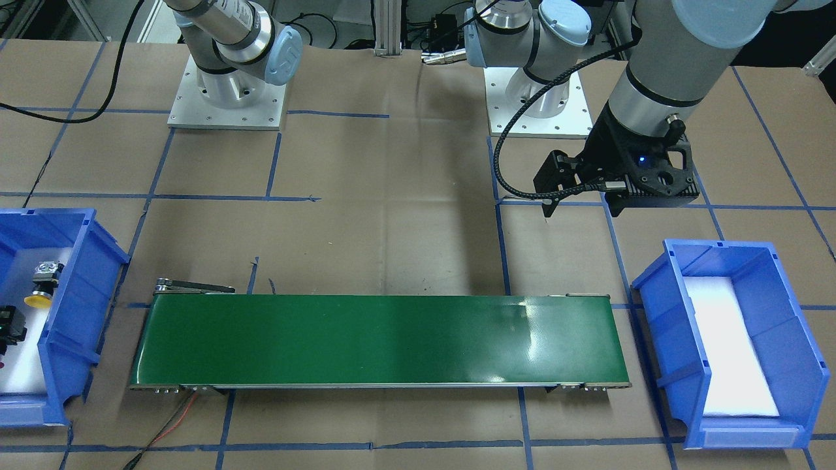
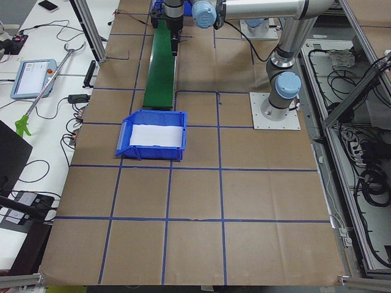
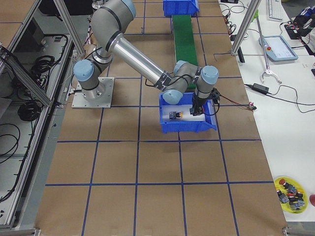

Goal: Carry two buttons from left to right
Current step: 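Carry the red button into the right bin beside the yellow one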

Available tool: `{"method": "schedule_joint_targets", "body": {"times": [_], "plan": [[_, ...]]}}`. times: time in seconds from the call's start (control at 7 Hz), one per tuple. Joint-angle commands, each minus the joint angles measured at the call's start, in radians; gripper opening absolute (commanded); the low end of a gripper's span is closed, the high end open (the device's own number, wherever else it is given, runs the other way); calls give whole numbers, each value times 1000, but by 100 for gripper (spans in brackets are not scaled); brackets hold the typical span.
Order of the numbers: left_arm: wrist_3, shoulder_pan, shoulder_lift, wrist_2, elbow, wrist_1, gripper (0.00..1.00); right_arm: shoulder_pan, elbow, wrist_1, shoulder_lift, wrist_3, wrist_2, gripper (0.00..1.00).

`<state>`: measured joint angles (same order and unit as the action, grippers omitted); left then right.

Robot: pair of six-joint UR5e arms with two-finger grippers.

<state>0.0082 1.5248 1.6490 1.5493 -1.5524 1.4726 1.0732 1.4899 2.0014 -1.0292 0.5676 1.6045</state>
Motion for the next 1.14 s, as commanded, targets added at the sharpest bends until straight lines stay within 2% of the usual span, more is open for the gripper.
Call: {"method": "schedule_joint_targets", "body": {"times": [0.0,0.14,0.43,0.71,1.0], "plan": [[1,0,0,0,0,0,100,1,22,3,15,-12,2,7],[0,0,0,0,2,0,100,1,26,0,26,-12,3,11],[1,0,0,0,0,0,100,1,21,5,29,0,-9,96],[0,0,0,0,2,0,100,1,9,0,17,-8,-5,99],[1,0,0,0,2,0,100,7,-69,-60,-30,-12,-2,99]]}}
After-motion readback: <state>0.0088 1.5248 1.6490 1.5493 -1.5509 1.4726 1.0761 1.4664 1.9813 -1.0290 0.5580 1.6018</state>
